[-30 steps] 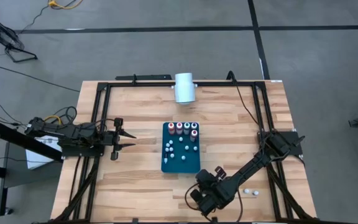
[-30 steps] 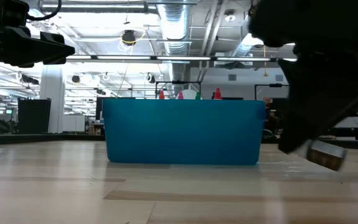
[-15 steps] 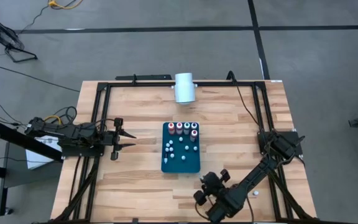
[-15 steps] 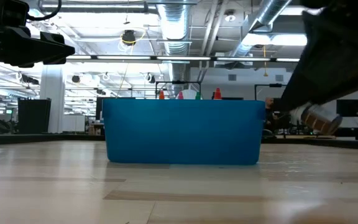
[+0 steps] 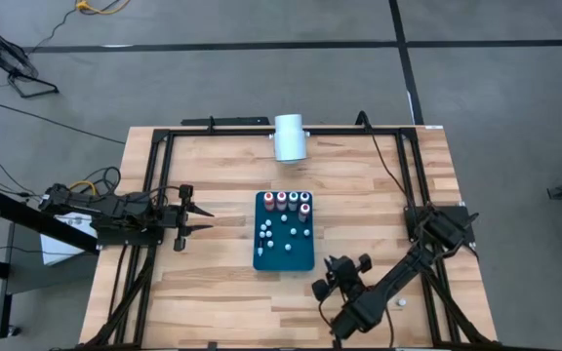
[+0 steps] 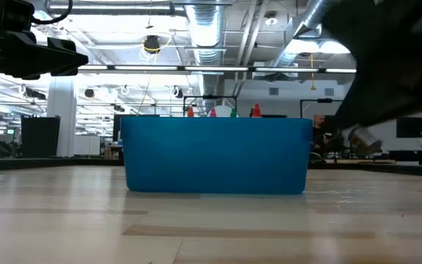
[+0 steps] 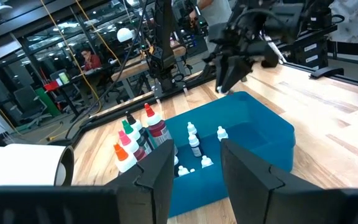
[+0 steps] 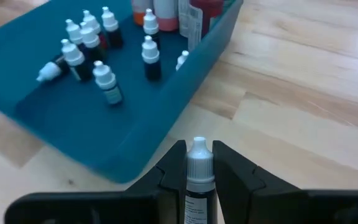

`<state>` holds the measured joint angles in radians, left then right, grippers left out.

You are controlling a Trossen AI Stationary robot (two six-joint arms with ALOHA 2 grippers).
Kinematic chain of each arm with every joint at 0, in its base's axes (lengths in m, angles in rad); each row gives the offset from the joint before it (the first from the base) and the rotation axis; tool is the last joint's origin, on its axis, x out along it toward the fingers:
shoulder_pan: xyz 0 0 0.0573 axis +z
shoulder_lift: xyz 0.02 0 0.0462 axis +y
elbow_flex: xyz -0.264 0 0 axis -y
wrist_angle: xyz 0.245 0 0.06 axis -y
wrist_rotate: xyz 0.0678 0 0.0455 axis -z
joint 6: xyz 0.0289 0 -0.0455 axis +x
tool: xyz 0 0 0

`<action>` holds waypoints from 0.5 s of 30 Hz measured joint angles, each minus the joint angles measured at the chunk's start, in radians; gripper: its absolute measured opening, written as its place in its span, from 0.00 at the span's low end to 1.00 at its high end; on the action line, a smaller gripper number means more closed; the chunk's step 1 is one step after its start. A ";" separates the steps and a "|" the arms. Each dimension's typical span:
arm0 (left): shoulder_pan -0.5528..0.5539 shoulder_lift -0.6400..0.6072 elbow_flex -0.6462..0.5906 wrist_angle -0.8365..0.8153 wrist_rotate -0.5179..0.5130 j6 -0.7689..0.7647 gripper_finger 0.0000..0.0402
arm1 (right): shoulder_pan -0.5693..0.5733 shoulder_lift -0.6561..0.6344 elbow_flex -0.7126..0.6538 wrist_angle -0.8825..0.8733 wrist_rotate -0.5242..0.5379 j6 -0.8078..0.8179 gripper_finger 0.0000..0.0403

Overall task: Pick & Place food coloring
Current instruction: Put the small brown food coloring bottle into the blue bin

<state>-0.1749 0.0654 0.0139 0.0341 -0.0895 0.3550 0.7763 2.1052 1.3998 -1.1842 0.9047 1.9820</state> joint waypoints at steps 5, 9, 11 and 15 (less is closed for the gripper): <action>0.000 0.000 0.000 0.000 0.000 0.000 0.31 | -0.022 0.000 -0.106 0.126 0.044 0.001 0.14; 0.000 0.000 0.000 0.000 0.000 0.001 0.31 | -0.035 -0.009 -0.164 0.158 0.043 0.001 0.13; 0.000 0.000 0.000 0.000 0.000 0.000 0.31 | -0.040 -0.036 -0.191 0.157 0.043 0.000 0.12; 0.000 0.000 0.000 0.000 0.000 0.000 0.31 | -0.046 -0.104 -0.233 0.156 0.044 -0.023 0.11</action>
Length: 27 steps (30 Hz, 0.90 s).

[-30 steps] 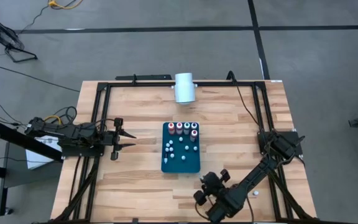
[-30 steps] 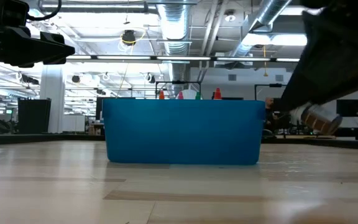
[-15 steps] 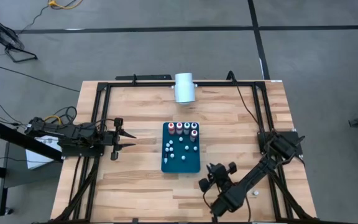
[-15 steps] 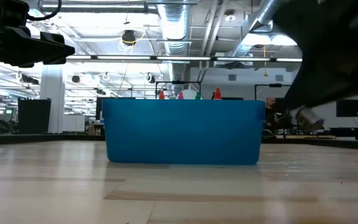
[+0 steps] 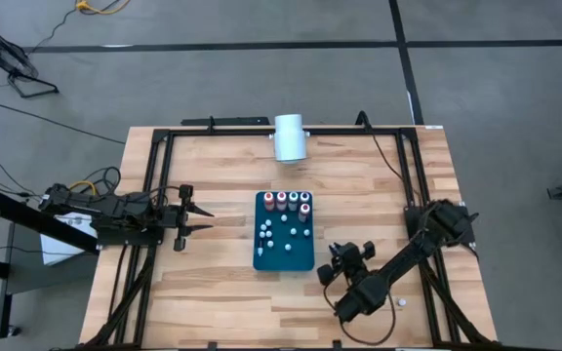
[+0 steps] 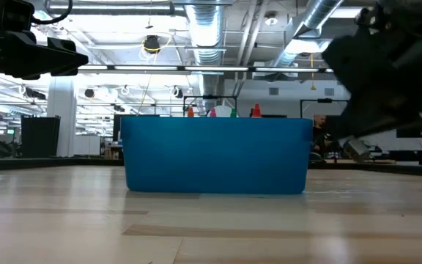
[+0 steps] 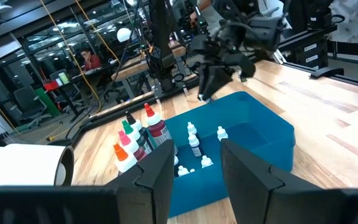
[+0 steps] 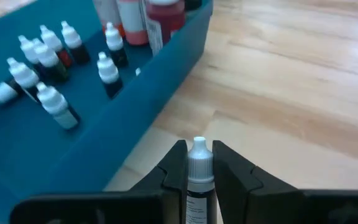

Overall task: Pick & Place food coloring
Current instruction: Put the small brown food coloring bottle into the blue bin

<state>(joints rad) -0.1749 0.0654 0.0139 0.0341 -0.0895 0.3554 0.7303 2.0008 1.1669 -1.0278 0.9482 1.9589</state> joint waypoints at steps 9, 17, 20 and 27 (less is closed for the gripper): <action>0.000 0.000 0.000 0.000 0.000 0.001 0.31 | -0.015 -0.206 -0.170 0.112 0.110 -0.125 0.12; 0.000 0.000 0.000 0.000 0.000 0.000 0.31 | -0.061 -0.323 -0.416 0.465 0.203 -0.340 0.12; 0.000 0.000 0.000 0.000 0.000 0.001 0.31 | -0.073 -0.303 -0.479 0.607 0.246 -0.418 0.12; 0.000 0.000 0.000 0.000 0.000 0.000 0.31 | -0.089 -0.238 -0.577 0.866 0.317 -0.545 0.12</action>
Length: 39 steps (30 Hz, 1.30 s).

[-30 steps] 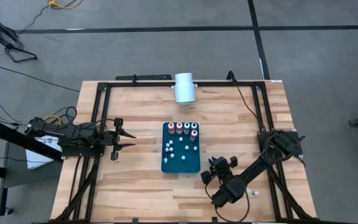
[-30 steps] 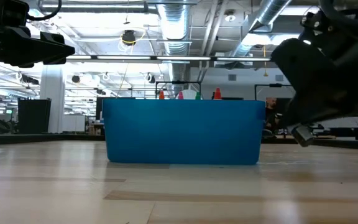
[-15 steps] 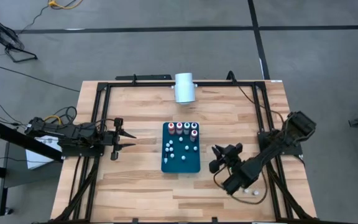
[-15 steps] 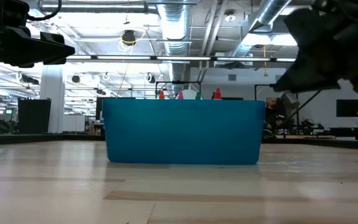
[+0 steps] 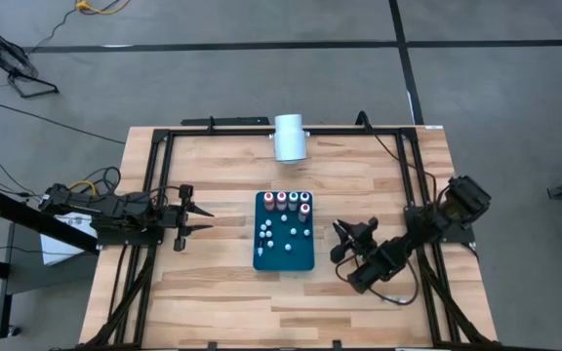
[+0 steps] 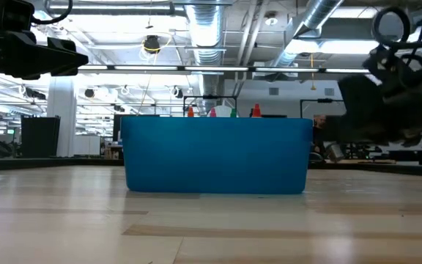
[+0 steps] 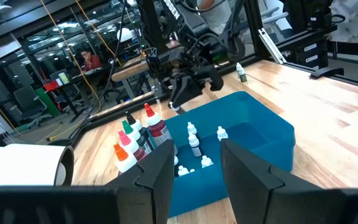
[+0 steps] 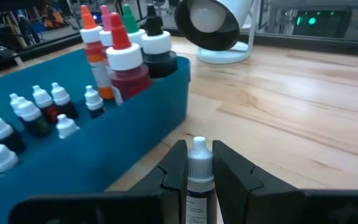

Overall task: Pick & Place food coloring
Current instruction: Put the small brown food coloring bottle into the blue bin

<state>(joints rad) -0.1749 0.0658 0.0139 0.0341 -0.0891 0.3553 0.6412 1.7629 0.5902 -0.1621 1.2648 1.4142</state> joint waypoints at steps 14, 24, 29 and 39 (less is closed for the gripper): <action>0.000 0.000 0.000 0.000 0.000 0.001 0.31 | -0.063 0.027 -0.031 0.129 0.033 -0.182 0.12; 0.000 0.000 0.000 0.000 0.000 0.000 0.31 | -0.106 0.067 -0.032 0.176 0.024 -0.195 0.12; 0.000 0.000 0.000 0.000 0.000 0.000 0.31 | -0.107 0.151 -0.032 0.322 0.047 -0.240 0.12; 0.000 0.000 0.000 0.000 0.000 0.000 0.31 | -0.114 0.205 -0.032 0.437 0.051 -0.298 0.17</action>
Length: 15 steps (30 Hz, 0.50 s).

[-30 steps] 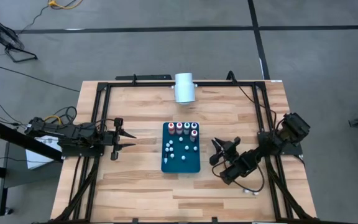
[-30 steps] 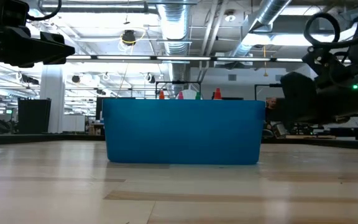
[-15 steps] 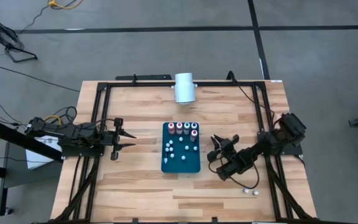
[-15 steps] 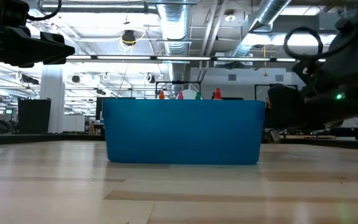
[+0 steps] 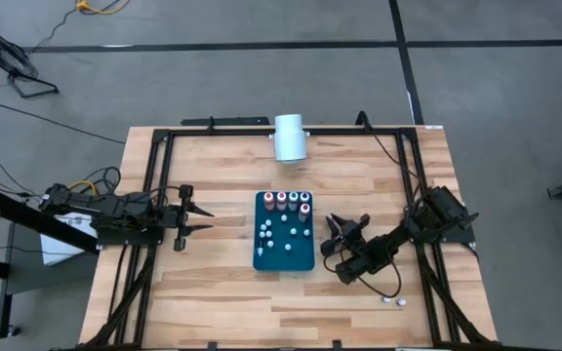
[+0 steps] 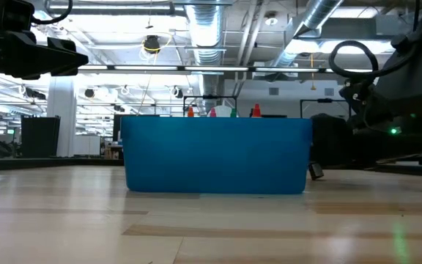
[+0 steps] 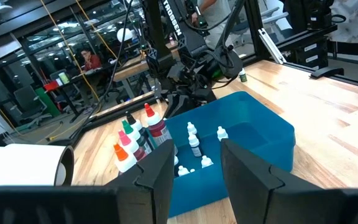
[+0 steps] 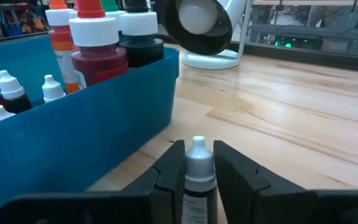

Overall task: Pick & Place food coloring
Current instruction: Put the small brown food coloring bottle into the blue bin

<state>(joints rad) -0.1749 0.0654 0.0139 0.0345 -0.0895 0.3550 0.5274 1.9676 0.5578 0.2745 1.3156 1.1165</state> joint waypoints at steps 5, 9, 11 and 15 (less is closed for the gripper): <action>0.000 0.000 0.000 0.000 0.000 0.000 0.31 | 0.000 -0.008 -0.008 -0.005 -0.042 -0.001 0.26; 0.000 0.000 0.000 0.000 0.000 0.001 0.31 | 0.000 -0.008 -0.007 -0.003 -0.050 0.000 0.34; 0.000 0.000 0.000 0.000 0.000 0.000 0.31 | 0.000 -0.008 -0.007 -0.003 -0.049 0.000 0.38; 0.000 0.000 0.000 0.000 0.000 0.001 0.31 | 0.003 -0.008 -0.007 -0.002 -0.050 -0.001 0.46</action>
<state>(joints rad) -0.1752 0.0657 0.0139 0.0341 -0.0895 0.3555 0.5306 1.9598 0.5507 0.2722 1.2655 1.1157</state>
